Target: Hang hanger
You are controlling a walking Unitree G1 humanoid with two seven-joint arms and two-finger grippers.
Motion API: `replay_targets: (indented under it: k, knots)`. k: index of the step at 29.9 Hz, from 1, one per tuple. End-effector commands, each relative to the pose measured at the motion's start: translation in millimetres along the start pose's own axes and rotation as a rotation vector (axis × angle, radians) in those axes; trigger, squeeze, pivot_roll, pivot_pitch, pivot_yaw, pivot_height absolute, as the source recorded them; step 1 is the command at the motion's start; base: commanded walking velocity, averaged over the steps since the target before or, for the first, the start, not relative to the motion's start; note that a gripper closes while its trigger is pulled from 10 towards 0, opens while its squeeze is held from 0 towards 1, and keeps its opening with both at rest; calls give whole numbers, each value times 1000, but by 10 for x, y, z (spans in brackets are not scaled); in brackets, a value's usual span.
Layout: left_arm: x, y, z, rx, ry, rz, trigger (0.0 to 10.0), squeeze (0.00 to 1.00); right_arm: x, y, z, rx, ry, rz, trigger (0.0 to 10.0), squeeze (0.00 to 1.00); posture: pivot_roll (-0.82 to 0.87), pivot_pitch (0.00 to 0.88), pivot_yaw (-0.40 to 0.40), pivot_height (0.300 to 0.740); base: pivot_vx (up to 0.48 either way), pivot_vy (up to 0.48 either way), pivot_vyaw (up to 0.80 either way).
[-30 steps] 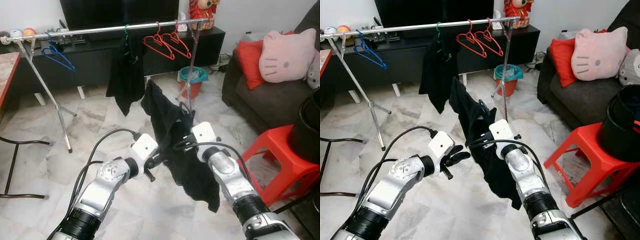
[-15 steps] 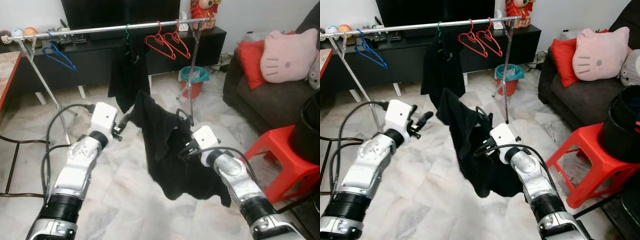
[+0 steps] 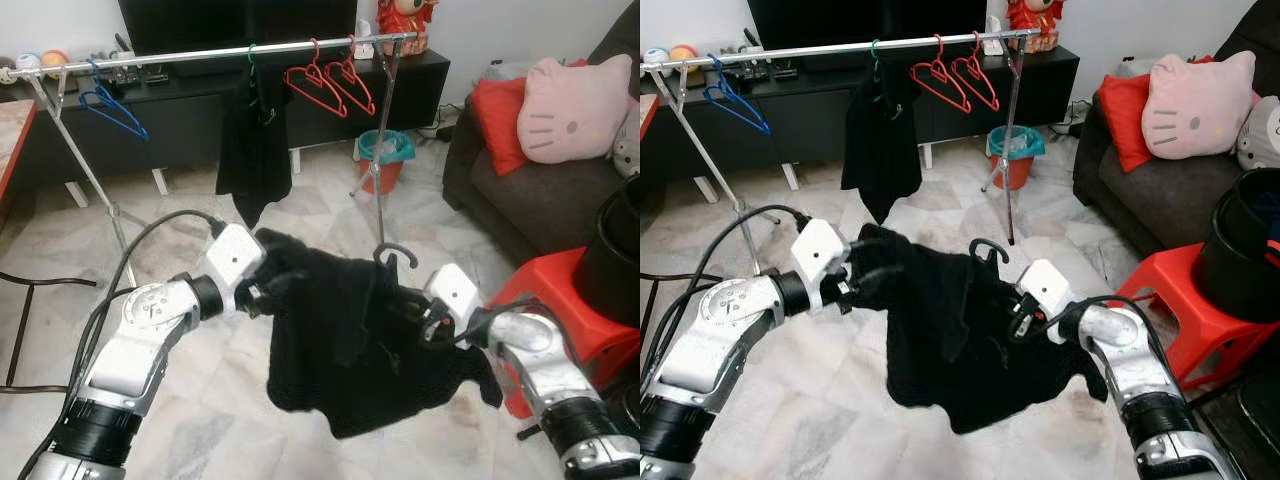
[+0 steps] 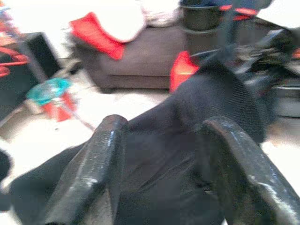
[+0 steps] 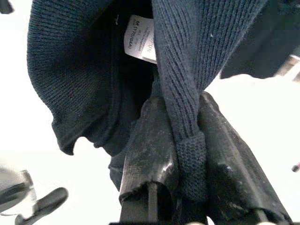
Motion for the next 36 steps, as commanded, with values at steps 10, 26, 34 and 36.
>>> replay_targets:
  k: [10, 26, 34, 36]
  knots:
    - [-144, 120, -253, -55, -193, 22, 10000, 1000, 42, 134, 68, 43, 141, -49, 10000, 0, 72, 0, -50, 740, 0, 0, 0]
    - [-168, 45, -339, -99, -294, 111, 10000, 0, 78, 137, 280, 73, 328, -38, 10000, 0, 67, 0, -46, 740, 0, 0, 0]
    - [-174, -51, -375, -89, -315, 156, 10000, 0, 70, 188, 347, 78, 358, -61, 10000, 0, 63, 0, -42, 740, 0, 0, 0]
    - [-170, -72, -384, -86, -325, 171, 10000, 0, 68, 203, 352, 85, 364, -63, 10000, 0, 63, 0, -43, 740, 0, 0, 0]
Point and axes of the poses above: a point about 5 cm out from each wrist's last joint towards the gripper, its own x axis pointing back from the gripper into the wrist, its own y axis along the axis of the wrist's last joint, z = x × y, the point moved 3 cm from there along -x, pointing out of the wrist towards the gripper, and after that the axes turned 7 degrees about x, right-handed, at the moved point
